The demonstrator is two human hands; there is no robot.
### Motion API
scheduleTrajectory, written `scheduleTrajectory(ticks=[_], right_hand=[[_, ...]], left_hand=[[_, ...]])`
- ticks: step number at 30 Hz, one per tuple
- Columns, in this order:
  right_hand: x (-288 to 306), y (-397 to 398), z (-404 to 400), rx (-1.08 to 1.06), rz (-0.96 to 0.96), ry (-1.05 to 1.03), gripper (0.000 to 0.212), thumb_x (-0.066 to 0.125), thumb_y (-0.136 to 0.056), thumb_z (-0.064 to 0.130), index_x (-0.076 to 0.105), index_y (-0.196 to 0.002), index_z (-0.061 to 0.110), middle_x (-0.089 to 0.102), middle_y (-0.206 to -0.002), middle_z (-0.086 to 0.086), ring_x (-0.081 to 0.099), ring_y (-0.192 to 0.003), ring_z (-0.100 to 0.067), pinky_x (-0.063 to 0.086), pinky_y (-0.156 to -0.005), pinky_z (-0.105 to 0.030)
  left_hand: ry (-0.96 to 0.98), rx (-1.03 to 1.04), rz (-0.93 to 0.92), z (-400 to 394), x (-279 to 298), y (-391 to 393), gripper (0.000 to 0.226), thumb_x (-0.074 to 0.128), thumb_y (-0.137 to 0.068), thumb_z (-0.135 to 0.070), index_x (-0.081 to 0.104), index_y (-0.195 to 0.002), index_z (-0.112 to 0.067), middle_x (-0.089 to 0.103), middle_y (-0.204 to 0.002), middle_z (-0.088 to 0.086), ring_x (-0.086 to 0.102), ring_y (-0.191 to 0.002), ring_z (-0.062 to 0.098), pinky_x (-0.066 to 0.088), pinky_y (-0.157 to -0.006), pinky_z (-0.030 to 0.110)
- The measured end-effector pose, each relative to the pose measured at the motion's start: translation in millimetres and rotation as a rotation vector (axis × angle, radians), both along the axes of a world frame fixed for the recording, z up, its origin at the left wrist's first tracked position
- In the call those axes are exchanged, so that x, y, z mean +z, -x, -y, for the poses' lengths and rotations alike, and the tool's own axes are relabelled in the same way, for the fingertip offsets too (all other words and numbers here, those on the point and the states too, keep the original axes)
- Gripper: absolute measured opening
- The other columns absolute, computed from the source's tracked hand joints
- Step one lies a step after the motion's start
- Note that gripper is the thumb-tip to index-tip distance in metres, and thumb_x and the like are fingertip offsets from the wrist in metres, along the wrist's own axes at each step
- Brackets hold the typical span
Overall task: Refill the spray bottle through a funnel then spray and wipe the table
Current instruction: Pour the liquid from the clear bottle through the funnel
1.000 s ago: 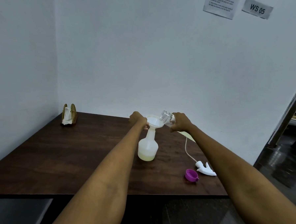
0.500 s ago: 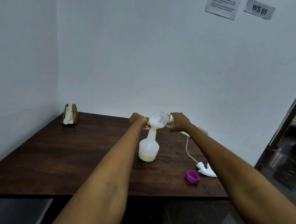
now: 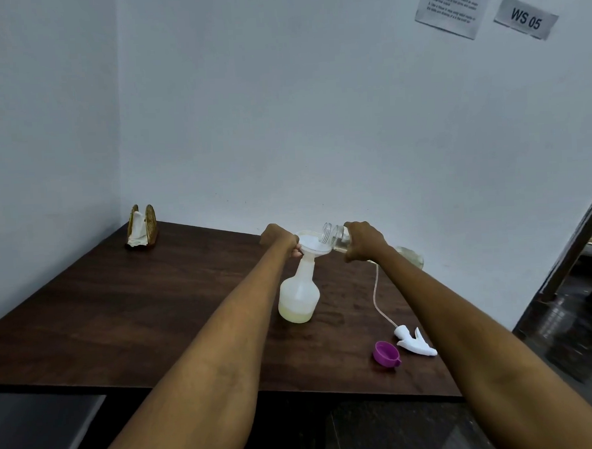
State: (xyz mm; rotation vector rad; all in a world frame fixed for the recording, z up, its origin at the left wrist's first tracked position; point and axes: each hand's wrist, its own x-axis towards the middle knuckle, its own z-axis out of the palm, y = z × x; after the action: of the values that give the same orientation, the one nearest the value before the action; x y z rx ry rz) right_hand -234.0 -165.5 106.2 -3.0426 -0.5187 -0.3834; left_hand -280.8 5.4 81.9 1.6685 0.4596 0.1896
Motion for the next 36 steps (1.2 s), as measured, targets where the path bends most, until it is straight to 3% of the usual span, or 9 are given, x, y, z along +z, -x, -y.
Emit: scheduleTrajectory(ticks=[3,8,11,17,25,28,32,36], right_hand=[[2.0,2.0,1.5,0.0,-0.005,0.038,0.035,0.072,-0.067,0.012,0.046,-0.091,0.011,0.059,-0.1,-0.01,0.055,-0.093,-0.027,0.033,-0.059,-0.025],[2.0,1.0,2.9,-0.003,0.009,0.062,0.044,0.073,-0.068,0.013,0.053,-0.107,0.004,0.061,-0.109,-0.012,0.057,-0.101,-0.029,0.037,-0.066,-0.028],[1.6,1.4,3.0,-0.003,0.0,0.056,0.036,0.072,-0.068,0.012,0.049,-0.096,0.008,0.062,-0.108,-0.013,0.057,-0.097,-0.028,0.036,-0.065,-0.027],[-1.1,0.4,2.4,0.002,0.0,0.023,0.044,0.073,-0.067,0.013,0.054,-0.106,0.004,0.062,-0.108,-0.011,0.057,-0.099,-0.028,0.036,-0.065,-0.027],[-2.2,-1.6,5.6,-0.017,-0.041,-0.05,0.038,0.073,-0.065,0.013,0.042,-0.087,0.011,0.057,-0.096,-0.007,0.045,-0.083,-0.02,0.035,-0.065,-0.026],[-0.7,-1.3,5.4,-0.023,-0.05,-0.067,0.037,0.074,-0.065,0.014,0.046,-0.089,0.01,0.053,-0.092,-0.004,0.046,-0.083,-0.021,0.036,-0.065,-0.026],[-0.7,-5.0,6.4,-0.021,-0.043,-0.094,0.044,0.073,-0.063,0.012,0.055,-0.102,0.003,0.062,-0.104,-0.011,0.053,-0.09,-0.026,0.039,-0.066,-0.027],[-0.3,-4.9,5.2,-0.023,-0.033,-0.079,0.037,0.072,-0.062,0.01,0.052,-0.094,0.005,0.06,-0.097,-0.009,0.05,-0.085,-0.024,0.039,-0.064,-0.026]], left_hand=[[0.0,0.02,0.0,-0.5,-1.8,-2.9,0.034,0.058,-0.087,0.002,0.05,-0.054,-0.001,0.041,-0.02,-0.001,0.041,-0.014,0.006,0.039,-0.027,0.013],[0.0,0.042,-0.01,-1.4,-5.0,-7.2,0.035,0.059,-0.086,0.002,0.05,-0.053,0.0,0.042,-0.021,-0.001,0.042,-0.015,0.006,0.043,-0.032,0.015],[-0.002,0.05,-0.01,-1.2,-6.2,-8.1,0.034,0.058,-0.086,0.002,0.051,-0.053,0.0,0.043,-0.022,0.0,0.041,-0.015,0.006,0.042,-0.032,0.014],[-0.021,0.061,0.022,-0.6,-8.0,-8.3,0.033,0.058,-0.087,0.001,0.051,-0.055,0.0,0.054,-0.052,0.008,0.042,-0.016,0.005,0.042,-0.03,0.014],[-0.032,0.058,0.018,-0.5,-7.0,-6.7,0.031,0.058,-0.087,0.002,0.051,-0.057,0.0,0.054,-0.053,0.008,0.041,-0.015,0.006,0.041,-0.029,0.013],[-0.017,0.058,0.022,-0.5,-7.8,-7.7,0.032,0.058,-0.087,0.003,0.051,-0.056,0.0,0.054,-0.048,0.008,0.041,-0.015,0.006,0.042,-0.031,0.014],[-0.006,0.055,0.023,-1.0,-8.2,-8.3,0.032,0.059,-0.084,0.005,0.049,-0.054,-0.001,0.045,-0.024,0.0,0.043,-0.016,0.006,0.048,-0.038,0.018],[-0.025,0.051,0.011,-1.6,-7.8,-8.5,0.032,0.058,-0.083,0.004,0.05,-0.053,-0.001,0.042,-0.021,-0.003,0.043,-0.016,0.006,0.049,-0.04,0.019]])
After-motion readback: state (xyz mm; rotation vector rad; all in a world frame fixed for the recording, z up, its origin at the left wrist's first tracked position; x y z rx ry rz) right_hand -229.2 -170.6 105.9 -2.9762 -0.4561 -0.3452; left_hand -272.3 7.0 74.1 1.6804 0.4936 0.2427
